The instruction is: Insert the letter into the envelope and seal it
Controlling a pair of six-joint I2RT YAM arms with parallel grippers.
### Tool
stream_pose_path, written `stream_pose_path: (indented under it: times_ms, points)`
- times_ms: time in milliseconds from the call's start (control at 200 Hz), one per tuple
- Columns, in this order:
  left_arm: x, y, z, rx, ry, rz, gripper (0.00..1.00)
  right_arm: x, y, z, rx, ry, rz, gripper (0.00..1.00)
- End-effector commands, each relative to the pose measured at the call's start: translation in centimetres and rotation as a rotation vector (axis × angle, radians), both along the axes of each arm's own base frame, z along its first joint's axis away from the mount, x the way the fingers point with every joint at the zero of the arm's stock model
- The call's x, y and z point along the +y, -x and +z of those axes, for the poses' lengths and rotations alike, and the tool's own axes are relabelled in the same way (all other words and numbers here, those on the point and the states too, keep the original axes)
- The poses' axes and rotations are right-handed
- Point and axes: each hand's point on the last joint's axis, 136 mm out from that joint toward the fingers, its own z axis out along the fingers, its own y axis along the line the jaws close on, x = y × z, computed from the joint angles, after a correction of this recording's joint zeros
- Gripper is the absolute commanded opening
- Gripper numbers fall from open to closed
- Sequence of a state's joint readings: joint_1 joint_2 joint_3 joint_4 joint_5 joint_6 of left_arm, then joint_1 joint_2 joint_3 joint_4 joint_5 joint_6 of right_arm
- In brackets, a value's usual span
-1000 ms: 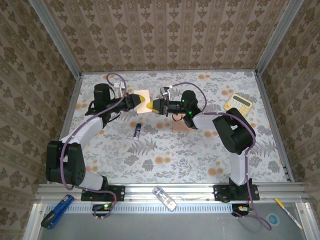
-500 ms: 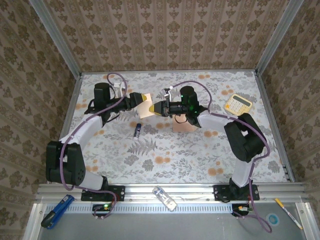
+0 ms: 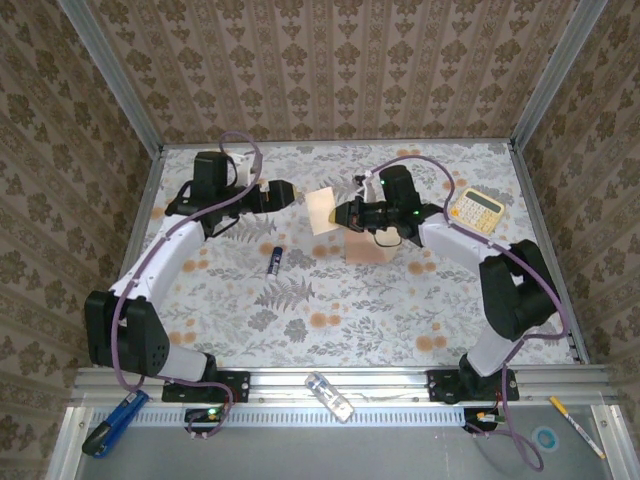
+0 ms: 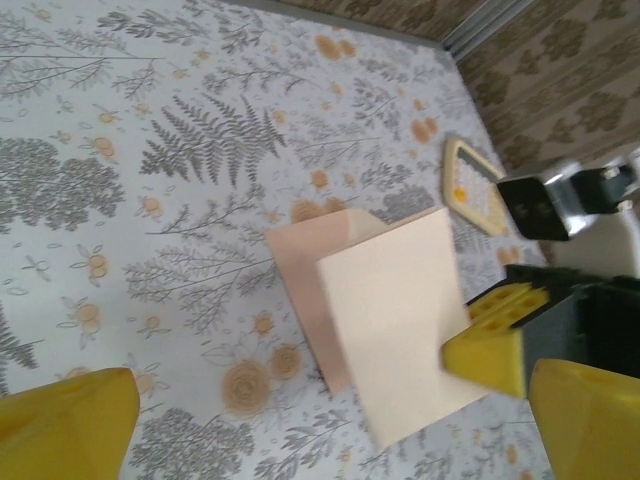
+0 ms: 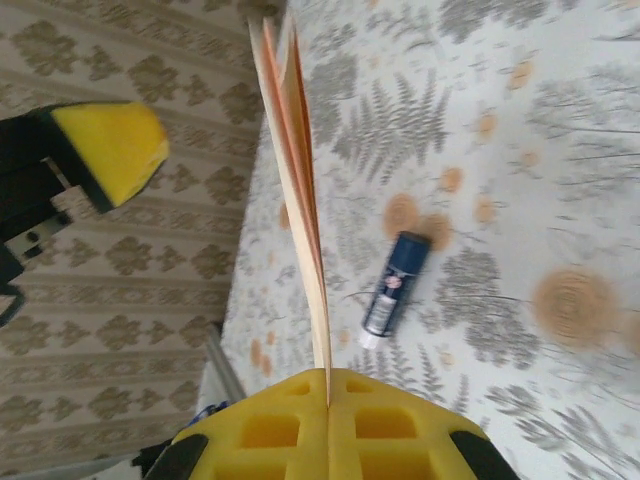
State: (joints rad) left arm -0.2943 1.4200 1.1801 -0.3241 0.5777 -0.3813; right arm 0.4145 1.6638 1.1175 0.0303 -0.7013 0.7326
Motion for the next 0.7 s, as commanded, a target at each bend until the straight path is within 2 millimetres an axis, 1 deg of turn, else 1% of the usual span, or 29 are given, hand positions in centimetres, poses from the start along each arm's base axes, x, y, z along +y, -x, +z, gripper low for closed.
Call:
stream_pose_path:
  times_ms: [0,75,210,260,300,310,325,425,505,575,695]
  points:
    - [0.2,-0.1,-0.7,-0.017,-0.116,0.013,1.0,-2.5,0.6,0.3,-0.038,0.126,-0.022,0.0]
    - [-0.7,-0.1,-1.6,-0.003,-0.127,0.0,1.0,-3.9,0.8,0.0,-0.026,0.16,-0.044,0.0]
    - [-2.4,-0.3,-3.8,0.024,-0.201,-0.004,1.0,-7.3,1.1,-1.0,0.017,0.234,-0.107,0.0]
    - [-3.0,-0.5,-4.6,0.024,-0.229,0.004,0.98,-8.7,1.3,-1.2,0.032,0.241,-0.134,0.0]
    - [-3.1,-1.0,-5.1,0.03,-0.23,0.018,0.98,-9.7,1.4,-1.4,0.041,0.248,-0.15,0.0]
    - [-4.0,-0.5,-5.2,0.03,-0.231,-0.003,0.98,-9.9,1.5,-1.5,0.044,0.252,-0.153,0.0]
    - [-4.5,-0.4,-5.5,0.036,-0.229,-0.01,0.98,-10.3,1.5,-1.6,0.046,0.258,-0.159,0.0]
    - [-6.1,-0.8,-7.1,0.072,-0.242,-0.02,0.97,-12.7,1.9,-2.4,0.068,0.318,-0.192,0.0]
    - [-7.4,-1.1,-7.9,0.077,-0.234,-0.025,0.95,-13.8,2.0,-2.8,0.081,0.329,-0.203,0.0]
    - [-8.7,-1.4,-8.4,0.082,-0.202,-0.031,0.91,-14.6,1.9,-3.4,0.096,0.319,-0.218,0.0]
    - [-10.6,-2.0,-9.3,0.098,-0.195,-0.049,0.86,-15.6,1.8,-4.9,0.13,0.308,-0.238,0.0]
